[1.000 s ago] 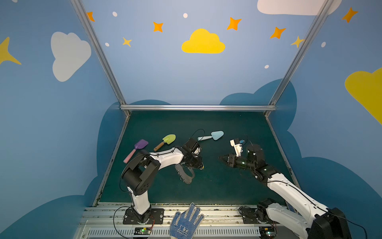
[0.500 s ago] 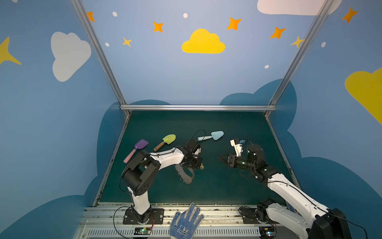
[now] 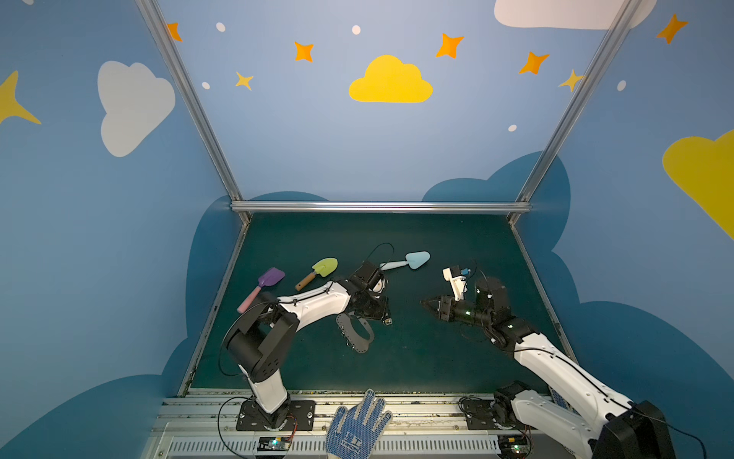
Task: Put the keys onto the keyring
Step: 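Lower the left gripper over the ring of the yellow-tagged keys, then close the left gripper on the key ring and lift the keys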
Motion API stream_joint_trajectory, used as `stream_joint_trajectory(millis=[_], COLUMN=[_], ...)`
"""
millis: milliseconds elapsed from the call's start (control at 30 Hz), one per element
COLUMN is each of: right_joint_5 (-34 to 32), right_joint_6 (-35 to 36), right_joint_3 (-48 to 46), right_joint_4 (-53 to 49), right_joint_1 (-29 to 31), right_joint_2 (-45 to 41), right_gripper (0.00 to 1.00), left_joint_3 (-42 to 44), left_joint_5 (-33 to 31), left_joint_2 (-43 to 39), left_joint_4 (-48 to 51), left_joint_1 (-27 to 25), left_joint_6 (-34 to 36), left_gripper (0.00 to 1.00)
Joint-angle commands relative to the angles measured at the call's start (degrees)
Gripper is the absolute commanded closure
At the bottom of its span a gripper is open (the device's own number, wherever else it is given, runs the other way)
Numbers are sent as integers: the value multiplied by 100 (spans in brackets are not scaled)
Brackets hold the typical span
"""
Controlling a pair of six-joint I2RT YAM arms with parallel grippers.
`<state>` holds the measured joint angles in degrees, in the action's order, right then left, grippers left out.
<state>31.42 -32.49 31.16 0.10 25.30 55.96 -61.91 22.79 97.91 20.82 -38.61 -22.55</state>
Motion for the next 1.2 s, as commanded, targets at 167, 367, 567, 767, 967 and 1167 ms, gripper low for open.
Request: stream_joint_trajectory(millis=[167,367,567,767,967,1167], right_joint_5=[-57,-72,-93,-75,-75,-84], right_joint_6=[59,64,77,85,109,111], right_joint_3=[-66,-70,-53,-3,21,31], right_joint_4=[-5,-19,-39,-29,-49,-55], right_joint_1=[-14,-21,-22,-27,-32,-40], right_joint_2=[-113,-144,-120,-45,-50,-62], right_gripper=[62,62,62,63,63,63], left_joint_3=[-57,-34,5,-99,-101,-137], left_joint_5=[479,666,672,667,519,636], left_joint_2=[208,604,771,869,791,956], left_joint_4=[124,-41,-266,-200,-142,-285], left_joint_1=[212,112,64,60,69,64], left_joint_6=[-277,-317,-441,-393,-335,-451], left_gripper=[60,61,70,89,94,76])
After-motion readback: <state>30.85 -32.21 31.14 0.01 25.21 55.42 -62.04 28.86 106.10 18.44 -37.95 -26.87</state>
